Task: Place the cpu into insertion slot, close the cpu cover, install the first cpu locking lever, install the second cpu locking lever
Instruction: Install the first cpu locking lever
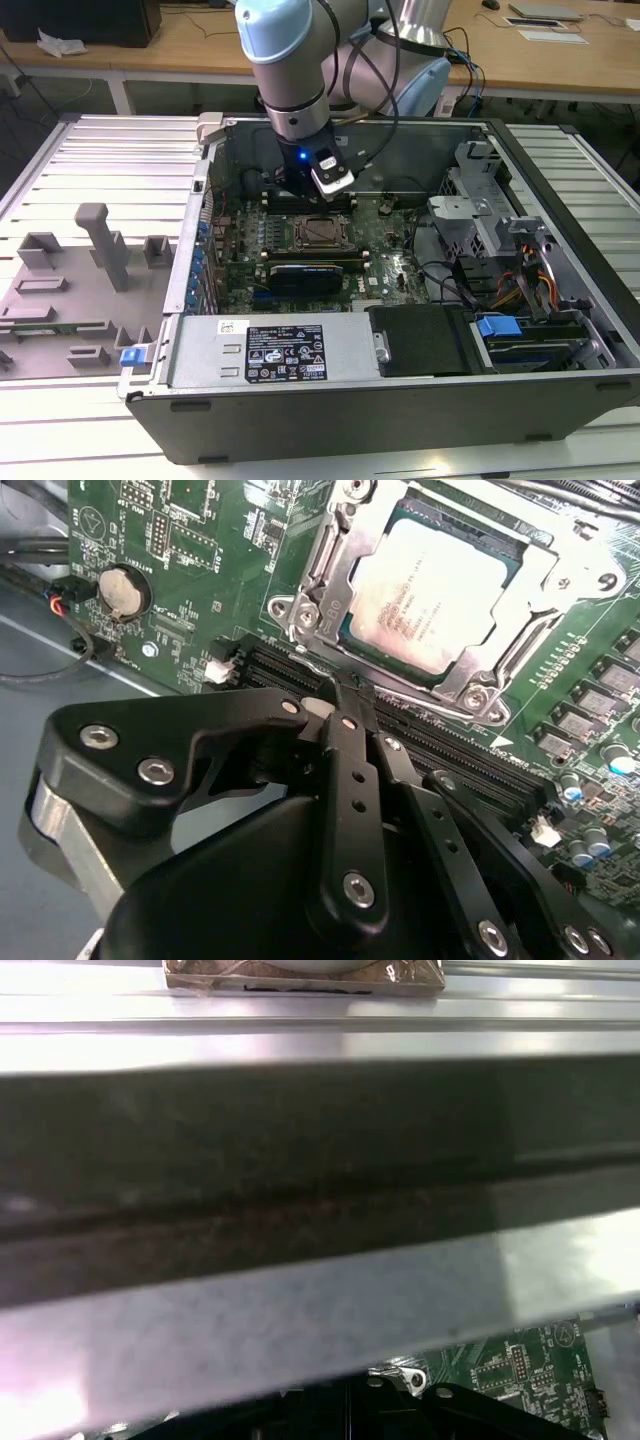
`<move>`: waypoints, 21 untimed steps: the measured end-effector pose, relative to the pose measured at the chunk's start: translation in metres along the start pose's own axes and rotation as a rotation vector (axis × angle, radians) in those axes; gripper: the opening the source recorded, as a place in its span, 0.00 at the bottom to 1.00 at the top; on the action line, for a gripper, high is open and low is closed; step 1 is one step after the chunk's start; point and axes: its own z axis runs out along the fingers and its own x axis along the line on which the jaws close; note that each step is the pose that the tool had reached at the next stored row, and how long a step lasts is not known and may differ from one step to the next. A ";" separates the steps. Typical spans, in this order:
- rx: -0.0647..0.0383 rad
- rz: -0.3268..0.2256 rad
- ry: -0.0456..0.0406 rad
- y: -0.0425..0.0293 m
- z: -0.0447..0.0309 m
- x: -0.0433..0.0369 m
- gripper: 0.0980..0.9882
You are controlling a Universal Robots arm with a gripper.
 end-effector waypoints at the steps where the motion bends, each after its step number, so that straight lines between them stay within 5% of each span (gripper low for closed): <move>1: 0.000 0.001 -0.0002 -0.0001 0.0007 0.0000 0.01; 13: 0.004 0.005 -0.0020 -0.0002 0.0037 -0.0009 0.01; 21: 0.042 -0.005 -0.0065 0.0035 -0.0181 -0.0060 0.01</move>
